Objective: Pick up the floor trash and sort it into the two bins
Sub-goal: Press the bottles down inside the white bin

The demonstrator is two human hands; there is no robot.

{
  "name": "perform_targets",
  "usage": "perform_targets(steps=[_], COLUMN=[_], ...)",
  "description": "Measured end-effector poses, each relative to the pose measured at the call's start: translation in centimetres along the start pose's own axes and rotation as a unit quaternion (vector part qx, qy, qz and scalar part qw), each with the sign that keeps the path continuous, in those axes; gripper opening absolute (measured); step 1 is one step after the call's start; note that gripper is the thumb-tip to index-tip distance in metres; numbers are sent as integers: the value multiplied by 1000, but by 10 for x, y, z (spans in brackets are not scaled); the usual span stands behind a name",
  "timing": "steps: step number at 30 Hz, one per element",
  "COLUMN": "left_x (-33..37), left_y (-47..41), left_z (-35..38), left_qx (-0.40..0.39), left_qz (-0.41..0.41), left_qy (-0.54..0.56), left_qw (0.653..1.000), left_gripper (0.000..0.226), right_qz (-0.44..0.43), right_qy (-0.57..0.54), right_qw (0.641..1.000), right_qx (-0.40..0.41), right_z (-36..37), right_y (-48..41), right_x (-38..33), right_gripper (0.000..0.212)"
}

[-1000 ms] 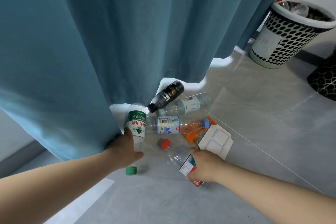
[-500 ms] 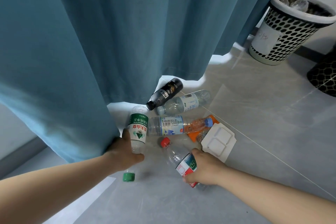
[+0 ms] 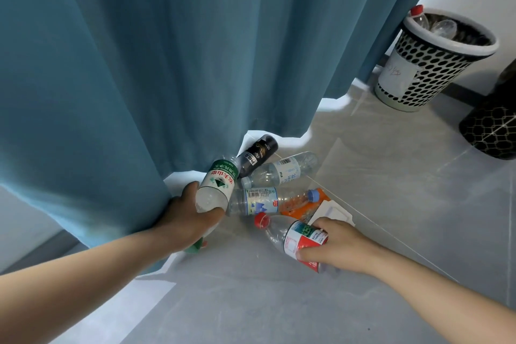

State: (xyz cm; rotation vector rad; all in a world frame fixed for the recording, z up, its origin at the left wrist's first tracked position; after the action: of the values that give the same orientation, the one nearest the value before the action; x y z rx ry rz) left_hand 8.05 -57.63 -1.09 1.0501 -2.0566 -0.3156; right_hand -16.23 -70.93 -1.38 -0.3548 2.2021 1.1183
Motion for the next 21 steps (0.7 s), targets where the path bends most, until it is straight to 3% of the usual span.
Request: perform_targets(steps=[6,10,14,21], left_x=[42,73,115,231], left_y=[23,33,61,157], left_z=[-18,-33,-62,-157], left_qx=[-36,-10,-1,-18], left_qz=[42,48,43,97], left_qy=[49,86,36,-39], left_qw=[997,995,998,994], left_gripper=[60,61,60,55], right_qz=[-8,19,67,108], right_qy=[-76,-86,-97,-272], right_qw=[997,989,970,920], right_qx=[30,123,212,261], right_z=[-43,-77,-118,-192], right_y=[24,41,85,213], right_x=[-34,-52,-79,-170], right_gripper=[39,34,37,55])
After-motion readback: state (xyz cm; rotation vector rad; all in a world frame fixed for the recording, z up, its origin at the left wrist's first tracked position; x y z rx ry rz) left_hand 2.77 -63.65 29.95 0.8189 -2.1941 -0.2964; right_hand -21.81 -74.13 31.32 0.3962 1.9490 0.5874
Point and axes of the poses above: each hand's wrist, its own y-axis away from the middle knuckle, its own z-axis out of the palm, x = y × z, the point moved 5 cm from there along -y, towards the middle knuckle, and after that the axes turned 14 degrees about -y, right-handed, at the moved point
